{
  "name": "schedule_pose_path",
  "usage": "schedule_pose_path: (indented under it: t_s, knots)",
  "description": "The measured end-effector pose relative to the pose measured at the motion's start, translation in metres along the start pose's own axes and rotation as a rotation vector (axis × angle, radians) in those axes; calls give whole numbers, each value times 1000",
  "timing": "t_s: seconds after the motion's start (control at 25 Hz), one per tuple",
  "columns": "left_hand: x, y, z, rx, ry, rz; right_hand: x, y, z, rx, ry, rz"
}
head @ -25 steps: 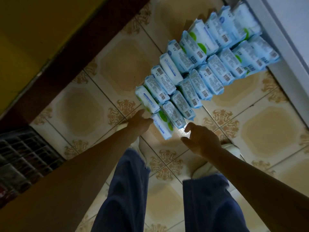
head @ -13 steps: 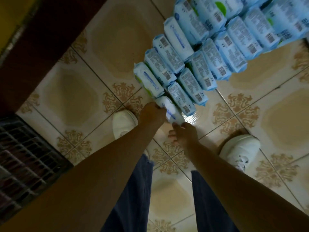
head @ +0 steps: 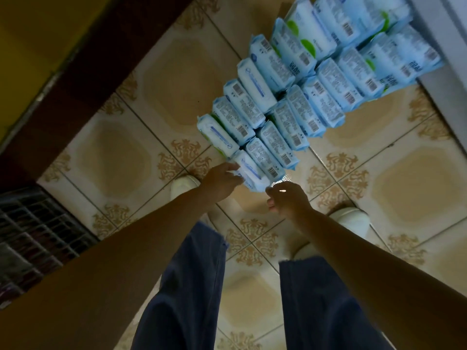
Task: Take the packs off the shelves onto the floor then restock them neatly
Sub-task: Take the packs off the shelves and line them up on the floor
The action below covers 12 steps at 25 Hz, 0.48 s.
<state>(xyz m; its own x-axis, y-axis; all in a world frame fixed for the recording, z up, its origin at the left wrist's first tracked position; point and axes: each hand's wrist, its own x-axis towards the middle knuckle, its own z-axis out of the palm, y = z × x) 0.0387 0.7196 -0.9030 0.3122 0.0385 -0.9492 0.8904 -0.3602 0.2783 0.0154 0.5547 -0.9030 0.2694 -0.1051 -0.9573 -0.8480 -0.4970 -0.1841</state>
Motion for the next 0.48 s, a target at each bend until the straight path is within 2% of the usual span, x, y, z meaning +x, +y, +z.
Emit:
schedule_pose_path:
  t_s: [0.12,0.2,0.24,0.32,0.4,0.48]
  knots:
    - [-27,19,-14,25,-6,11,-32,-13,-35,-317,16,-115]
    - [-50,36,-22,102,29,84,-55,-25,-63,-470,15,-179]
    - [-64,46,-26,206,74,165,-69,-33,-76,-549,31,-227]
    - [-94,67,-32,562,230,370,-96,-47,-100,-791,144,-375]
    - [-130,93,-39,866,409,616,-130,-60,-120,-1044,374,-577]
    - [-169,122,-45,1031,553,883,-171,-81,-142,-1156,547,-798]
